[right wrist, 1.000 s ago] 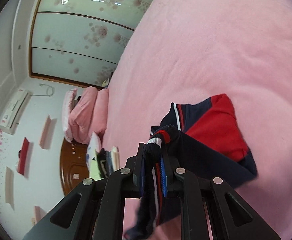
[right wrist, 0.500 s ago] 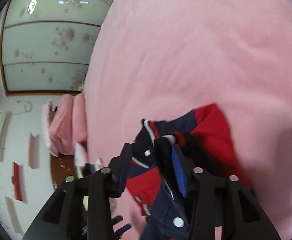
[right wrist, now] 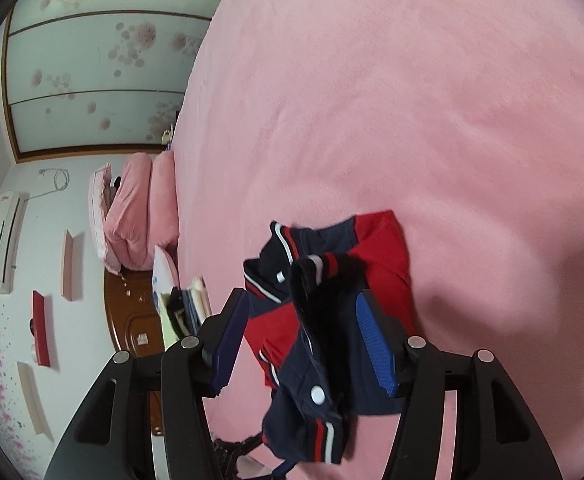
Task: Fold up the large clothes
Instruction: 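Lay the folded hem over the collar with both grippers and release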
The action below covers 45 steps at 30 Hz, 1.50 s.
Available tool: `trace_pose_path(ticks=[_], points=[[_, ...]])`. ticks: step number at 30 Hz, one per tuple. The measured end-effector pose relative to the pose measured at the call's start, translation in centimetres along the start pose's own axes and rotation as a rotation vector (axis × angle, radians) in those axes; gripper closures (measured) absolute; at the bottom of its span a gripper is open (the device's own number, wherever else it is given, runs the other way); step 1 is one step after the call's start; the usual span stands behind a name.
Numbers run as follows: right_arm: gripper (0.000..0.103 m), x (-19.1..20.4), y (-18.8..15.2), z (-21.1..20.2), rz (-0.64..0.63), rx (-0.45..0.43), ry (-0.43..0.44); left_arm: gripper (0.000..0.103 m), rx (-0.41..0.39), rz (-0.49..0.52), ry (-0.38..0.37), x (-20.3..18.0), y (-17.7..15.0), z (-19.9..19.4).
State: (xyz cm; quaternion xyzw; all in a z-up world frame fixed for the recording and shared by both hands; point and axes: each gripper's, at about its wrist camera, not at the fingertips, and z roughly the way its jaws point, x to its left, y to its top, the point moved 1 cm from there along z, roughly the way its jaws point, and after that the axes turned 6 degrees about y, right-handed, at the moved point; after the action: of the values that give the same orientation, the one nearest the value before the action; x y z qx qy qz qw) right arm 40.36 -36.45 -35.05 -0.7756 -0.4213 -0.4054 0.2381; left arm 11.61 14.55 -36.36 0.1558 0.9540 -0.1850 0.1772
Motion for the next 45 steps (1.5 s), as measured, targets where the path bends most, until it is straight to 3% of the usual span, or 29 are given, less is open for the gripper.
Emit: trace_pose_path(ticks=[3, 6, 12, 19, 22, 24, 29, 32, 37, 40, 41, 43, 44, 45], points=[[0.046, -0.8, -0.1, -0.1, 0.011, 0.026, -0.013, 0.030, -0.030, 0.010, -0.047, 0.9, -0.2, -0.5], [0.046, -1.7, -0.8, 0.2, 0.016, 0.060, -0.021, 0.028, -0.018, 0.032, -0.016, 1.7, -0.6, -0.2], [0.046, -1.1, -1.3, 2.2, -0.007, 0.113, -0.037, 0.026, 0.024, -0.058, -0.083, 3.7, -1.9, 2.2], [0.046, 1.2, -1.5, 6.1, -0.068, 0.187, -0.014, 0.022, 0.032, -0.120, -0.186, 6.5, -3.2, 1.6], [0.047, 2.2, -1.3, 7.7, -0.095, 0.217, -0.027, 0.020, 0.043, -0.073, -0.205, 6.9, -3.8, 1.5], [0.052, 2.4, -1.4, 8.8, -0.110, 0.234, -0.040, 0.020, 0.069, -0.009, -0.202, 6.5, -4.4, 1.7], [0.089, 2.6, -2.7, 11.6, -0.147, 0.248, -0.047, 0.020, 0.120, 0.150, -0.151, 5.2, -6.4, 2.2], [0.093, 2.9, -3.1, 12.6, -0.160, 0.246, -0.024, 0.020, 0.118, 0.204, -0.083, 4.4, -7.1, 3.2], [0.094, 1.1, -4.7, 13.0, -0.183, 0.243, -0.028, 0.020, 0.072, 0.236, -0.118, 2.9, -6.2, 4.3], [0.094, 1.0, -4.8, 12.6, -0.184, 0.249, -0.022, 0.020, 0.001, 0.287, -0.064, 1.8, -5.6, 4.5], [0.094, 1.0, -4.8, 12.5, -0.185, 0.256, -0.015, 0.026, -0.008, 0.293, -0.039, 1.6, -5.3, 4.7], [0.094, 1.0, -4.9, 12.3, -0.188, 0.258, -0.013, 0.050, 0.005, 0.313, 0.005, 0.8, -5.0, 5.1], [0.094, 0.9, -4.9, 12.1, -0.188, 0.259, -0.012, 0.068, 0.008, 0.346, -0.003, 0.2, -5.1, 4.9], [0.094, 0.7, -4.9, 12.2, -0.188, 0.258, -0.013, 0.077, 0.007, 0.384, -0.028, -0.5, -5.4, 4.3]])
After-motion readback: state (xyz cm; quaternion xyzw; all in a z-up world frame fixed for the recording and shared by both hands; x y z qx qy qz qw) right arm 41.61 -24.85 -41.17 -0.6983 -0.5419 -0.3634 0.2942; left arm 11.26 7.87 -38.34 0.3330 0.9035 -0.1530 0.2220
